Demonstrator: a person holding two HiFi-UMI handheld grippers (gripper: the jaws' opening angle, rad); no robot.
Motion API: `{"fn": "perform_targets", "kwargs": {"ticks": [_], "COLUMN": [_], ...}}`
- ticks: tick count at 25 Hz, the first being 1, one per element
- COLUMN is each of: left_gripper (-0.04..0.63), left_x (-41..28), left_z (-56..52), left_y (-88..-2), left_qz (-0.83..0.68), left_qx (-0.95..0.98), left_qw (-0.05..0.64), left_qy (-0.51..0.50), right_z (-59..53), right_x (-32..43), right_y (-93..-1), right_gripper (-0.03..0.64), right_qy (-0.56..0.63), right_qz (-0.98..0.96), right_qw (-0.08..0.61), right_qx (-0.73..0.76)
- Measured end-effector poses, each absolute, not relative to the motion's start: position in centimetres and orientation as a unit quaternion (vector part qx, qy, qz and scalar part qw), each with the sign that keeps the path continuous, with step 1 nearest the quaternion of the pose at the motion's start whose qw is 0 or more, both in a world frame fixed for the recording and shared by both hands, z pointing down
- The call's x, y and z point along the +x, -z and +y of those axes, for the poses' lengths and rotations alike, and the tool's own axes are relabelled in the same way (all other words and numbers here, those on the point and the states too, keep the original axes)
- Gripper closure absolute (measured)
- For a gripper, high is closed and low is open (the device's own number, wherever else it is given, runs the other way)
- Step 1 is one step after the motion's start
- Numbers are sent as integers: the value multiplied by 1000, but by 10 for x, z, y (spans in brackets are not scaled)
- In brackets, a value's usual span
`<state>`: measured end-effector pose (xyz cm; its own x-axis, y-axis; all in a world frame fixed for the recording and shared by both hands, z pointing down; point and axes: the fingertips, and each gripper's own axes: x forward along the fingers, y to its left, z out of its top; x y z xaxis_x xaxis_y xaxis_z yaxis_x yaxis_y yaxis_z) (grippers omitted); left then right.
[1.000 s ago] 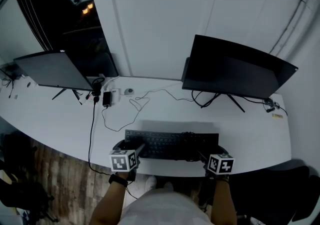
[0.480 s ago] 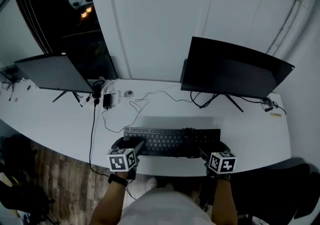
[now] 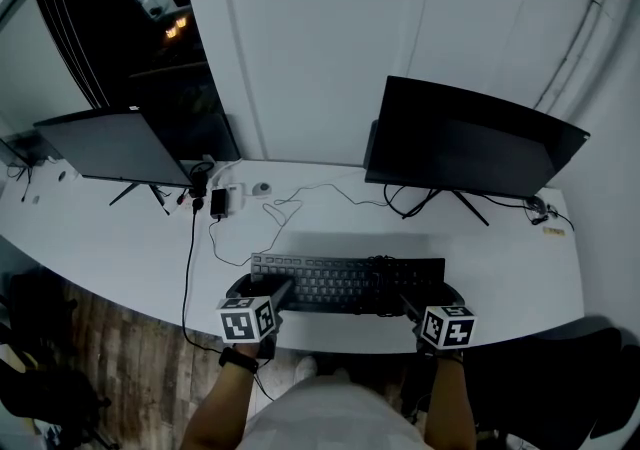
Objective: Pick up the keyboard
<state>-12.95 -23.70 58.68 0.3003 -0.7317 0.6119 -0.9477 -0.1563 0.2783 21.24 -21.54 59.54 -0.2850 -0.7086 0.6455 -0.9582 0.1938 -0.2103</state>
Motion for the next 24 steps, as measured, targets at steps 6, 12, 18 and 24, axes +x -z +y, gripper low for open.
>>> {"fn": "perform_targets", "kwargs": {"ticks": [6, 12, 18, 24], "left_gripper": [195, 195, 195, 195], "left_x": [-129, -129, -130, -127], "left_z": [-237, -239, -240, -240], "left_y": [-587, -587, -589, -593], "left_qz": [-567, -566, -567, -562], "left_qx": [740, 741, 739, 740], "left_qw": [321, 321, 324, 330], "left_qy": [-166, -166, -167, -166], "right_z": [-216, -216, -217, -218], "right_x": [213, 214, 214, 214], "right_y": [-594, -595, -596, -599], "right_gripper": [135, 135, 135, 135], "right_qy": [-294, -296, -296, -298], "right_qz": [-744, -743, -742, -742], "right_qw": [210, 208, 210, 212], "right_qx": [561, 563, 563, 562]}}
